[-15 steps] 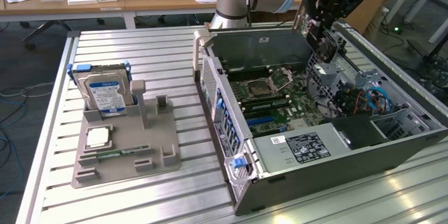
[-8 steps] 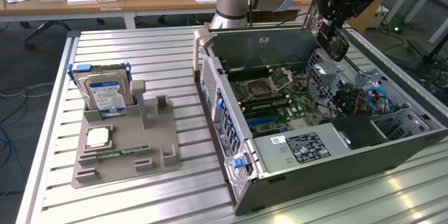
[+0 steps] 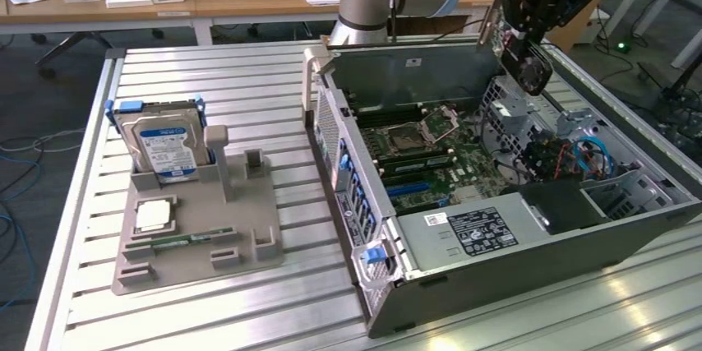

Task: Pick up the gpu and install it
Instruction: 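Pick up the gpu and move the gpu toward the slot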

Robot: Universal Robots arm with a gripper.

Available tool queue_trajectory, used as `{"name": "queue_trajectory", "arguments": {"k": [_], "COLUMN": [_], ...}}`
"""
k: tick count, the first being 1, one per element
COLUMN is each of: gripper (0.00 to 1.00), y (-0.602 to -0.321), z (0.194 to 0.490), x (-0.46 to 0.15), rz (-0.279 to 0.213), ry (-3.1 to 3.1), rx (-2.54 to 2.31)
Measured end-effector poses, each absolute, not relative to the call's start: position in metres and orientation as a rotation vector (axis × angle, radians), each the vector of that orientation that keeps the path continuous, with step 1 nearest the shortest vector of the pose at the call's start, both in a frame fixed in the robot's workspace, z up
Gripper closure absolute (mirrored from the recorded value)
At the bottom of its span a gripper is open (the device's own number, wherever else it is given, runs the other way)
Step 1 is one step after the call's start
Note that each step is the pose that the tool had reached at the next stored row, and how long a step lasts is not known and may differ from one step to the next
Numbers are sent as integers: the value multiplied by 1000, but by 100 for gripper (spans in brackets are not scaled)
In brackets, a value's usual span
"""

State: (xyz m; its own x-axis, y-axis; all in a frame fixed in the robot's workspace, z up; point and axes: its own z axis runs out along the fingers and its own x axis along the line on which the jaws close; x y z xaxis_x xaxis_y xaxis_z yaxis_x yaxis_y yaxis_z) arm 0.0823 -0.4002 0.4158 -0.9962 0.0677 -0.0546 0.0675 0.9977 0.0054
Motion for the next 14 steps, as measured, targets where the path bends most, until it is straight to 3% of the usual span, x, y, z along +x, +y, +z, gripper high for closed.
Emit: {"name": "queue_trajectory", "arguments": {"k": [6, 14], "gripper": [74, 74], "y": [-401, -402], "z": [416, 406], "x": [86, 86], "rz": [-34, -35], "ry": [3086, 3086], "rx": [98, 86]}}
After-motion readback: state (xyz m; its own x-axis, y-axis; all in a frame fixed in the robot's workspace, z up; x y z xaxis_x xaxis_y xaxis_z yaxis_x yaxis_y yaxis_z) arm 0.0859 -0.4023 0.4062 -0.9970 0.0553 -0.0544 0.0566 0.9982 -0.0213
